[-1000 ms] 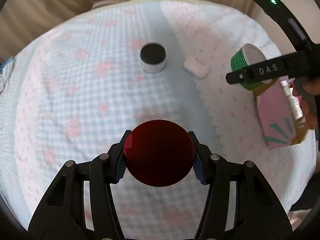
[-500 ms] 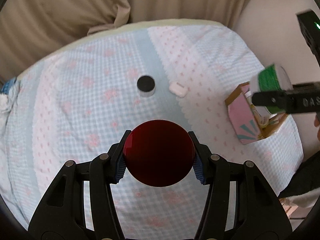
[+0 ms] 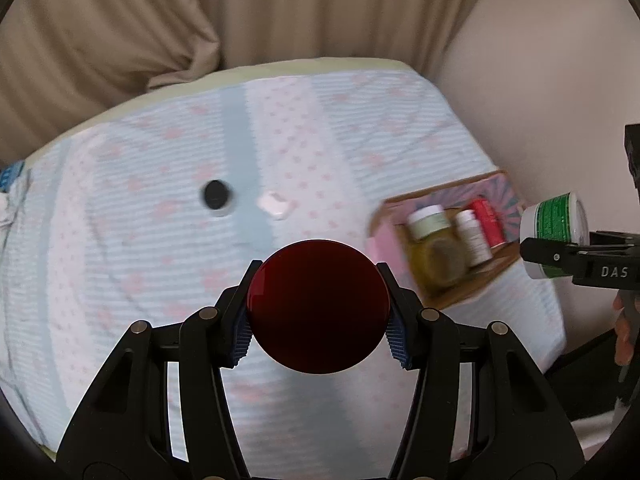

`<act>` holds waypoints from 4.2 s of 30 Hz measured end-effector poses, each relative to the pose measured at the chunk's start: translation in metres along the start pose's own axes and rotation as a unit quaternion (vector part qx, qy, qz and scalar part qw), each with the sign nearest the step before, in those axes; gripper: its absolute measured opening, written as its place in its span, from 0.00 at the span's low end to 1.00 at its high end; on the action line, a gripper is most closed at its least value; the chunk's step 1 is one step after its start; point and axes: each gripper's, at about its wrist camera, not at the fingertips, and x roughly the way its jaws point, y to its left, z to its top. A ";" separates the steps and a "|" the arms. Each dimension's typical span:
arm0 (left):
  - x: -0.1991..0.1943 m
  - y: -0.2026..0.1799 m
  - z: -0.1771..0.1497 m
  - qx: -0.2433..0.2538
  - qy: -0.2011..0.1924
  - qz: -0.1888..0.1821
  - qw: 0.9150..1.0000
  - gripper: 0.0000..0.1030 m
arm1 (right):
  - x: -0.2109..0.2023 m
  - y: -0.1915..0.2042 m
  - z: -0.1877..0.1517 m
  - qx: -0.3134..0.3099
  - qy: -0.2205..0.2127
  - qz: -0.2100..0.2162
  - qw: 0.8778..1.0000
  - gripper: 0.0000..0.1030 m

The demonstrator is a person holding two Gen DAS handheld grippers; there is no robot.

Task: Organize rigid objects
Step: 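Lift both jars and carry them toward the cardboard box, then lower both jars into the box and open both grippers, then withdraw both tools from the box toward the black jar and earbud case, then grasp the black-lidded jar with the left gripper while the right grasps the white earbud case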

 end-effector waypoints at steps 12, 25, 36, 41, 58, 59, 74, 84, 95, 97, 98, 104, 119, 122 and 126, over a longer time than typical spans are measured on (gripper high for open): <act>0.086 -0.151 0.033 0.026 0.031 -0.049 0.998 0.49 | 0.004 -0.151 0.022 0.053 0.008 -0.025 0.998 0.65; 0.219 -0.240 0.065 0.099 0.101 -0.048 0.989 0.49 | 0.080 -0.204 0.033 0.014 0.045 -0.006 0.999 0.65; 0.272 -0.244 0.068 0.128 0.143 -0.026 0.981 0.60 | 0.124 -0.197 0.032 -0.071 0.036 0.004 0.997 0.66; 0.251 -0.237 0.072 0.133 0.117 -0.025 0.984 1.00 | 0.127 -0.195 0.024 -0.083 0.035 0.016 0.996 1.00; 0.188 -0.186 0.056 0.080 0.098 0.010 0.992 1.00 | 0.080 -0.196 0.001 -0.062 -0.013 0.002 0.998 1.00; 0.182 -0.185 0.055 0.079 0.095 0.010 0.992 1.00 | 0.075 -0.197 0.000 -0.060 -0.016 0.000 0.998 1.00; 0.038 -0.112 0.038 0.052 0.006 0.005 0.999 1.00 | -0.035 -0.123 -0.013 -0.080 -0.072 -0.043 0.993 1.00; -0.035 -0.007 0.016 0.036 -0.019 0.029 0.999 1.00 | -0.088 -0.005 -0.021 -0.077 -0.131 -0.020 0.988 1.00; -0.053 0.140 0.006 0.020 -0.038 0.048 0.998 1.00 | -0.042 0.113 -0.013 -0.044 -0.110 0.004 0.993 1.00; -0.041 0.164 0.007 0.029 -0.044 0.046 0.998 1.00 | -0.029 0.126 -0.012 -0.034 -0.110 0.006 0.993 1.00; -0.035 0.172 0.008 0.033 -0.045 0.044 0.997 1.00 | -0.021 0.131 -0.010 -0.030 -0.113 0.007 0.993 1.00; 0.036 0.208 0.023 0.073 -0.044 0.024 0.996 1.00 | 0.038 0.163 0.007 -0.058 -0.127 0.015 0.990 1.00; 0.244 0.207 0.058 0.147 0.045 -0.035 0.987 0.90 | 0.236 0.189 0.112 -0.276 -0.014 -0.009 0.961 0.94; 0.277 0.203 0.063 0.161 0.066 -0.035 0.984 0.88 | 0.265 0.188 0.128 -0.296 0.012 -0.014 0.955 0.94; 0.305 0.199 0.065 0.170 0.087 -0.040 0.981 0.83 | 0.305 0.186 0.141 -0.316 0.058 -0.011 0.947 0.82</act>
